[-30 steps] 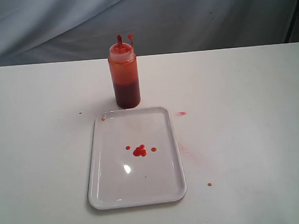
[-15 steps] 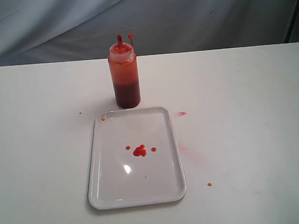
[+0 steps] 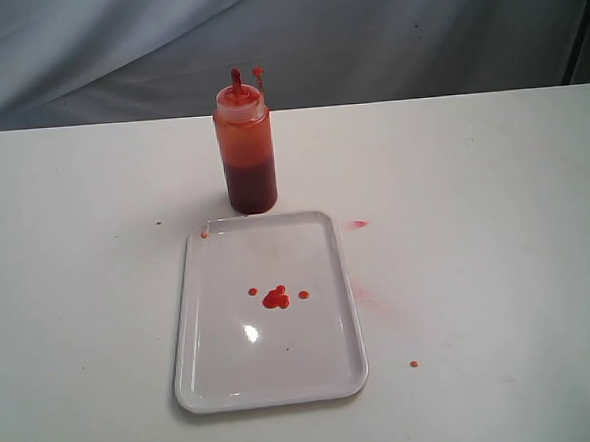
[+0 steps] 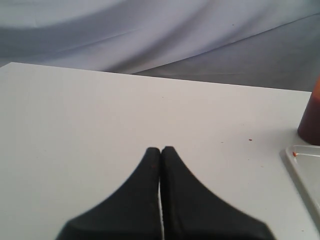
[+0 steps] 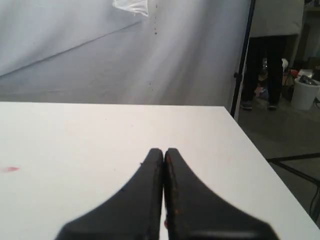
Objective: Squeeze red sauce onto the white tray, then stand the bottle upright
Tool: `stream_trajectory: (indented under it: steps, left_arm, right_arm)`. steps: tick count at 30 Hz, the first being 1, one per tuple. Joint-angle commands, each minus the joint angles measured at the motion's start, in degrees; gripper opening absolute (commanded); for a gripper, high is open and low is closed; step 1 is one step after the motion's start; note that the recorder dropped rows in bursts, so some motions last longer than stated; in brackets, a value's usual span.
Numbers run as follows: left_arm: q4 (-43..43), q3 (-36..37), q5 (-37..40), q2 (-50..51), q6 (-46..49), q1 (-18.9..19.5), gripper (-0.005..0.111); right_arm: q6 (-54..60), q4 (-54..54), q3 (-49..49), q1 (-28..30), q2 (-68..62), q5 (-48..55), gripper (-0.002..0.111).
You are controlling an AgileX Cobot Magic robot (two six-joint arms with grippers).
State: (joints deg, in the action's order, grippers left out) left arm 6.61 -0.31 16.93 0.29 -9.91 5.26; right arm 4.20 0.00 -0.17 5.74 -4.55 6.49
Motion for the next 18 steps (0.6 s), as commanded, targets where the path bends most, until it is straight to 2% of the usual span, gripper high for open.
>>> stream_trajectory:
  steps: [1, 6, 18]
  left_arm:
    - [-0.03, 0.31, -0.38, -0.29, -0.33, 0.13, 0.000]
    - [-0.03, 0.31, -0.38, -0.29, -0.33, 0.13, 0.000]
    - [-0.03, 0.31, -0.38, -0.29, -0.33, 0.13, 0.000]
  right_arm:
    - [0.48, 0.00, 0.17, 0.36, 0.24, 5.01, 0.000]
    - [0.71, -0.87, 0.17, 0.36, 0.24, 10.36, 0.000]
    - [2.04, -0.87, 0.17, 0.36, 0.24, 10.37, 0.000]
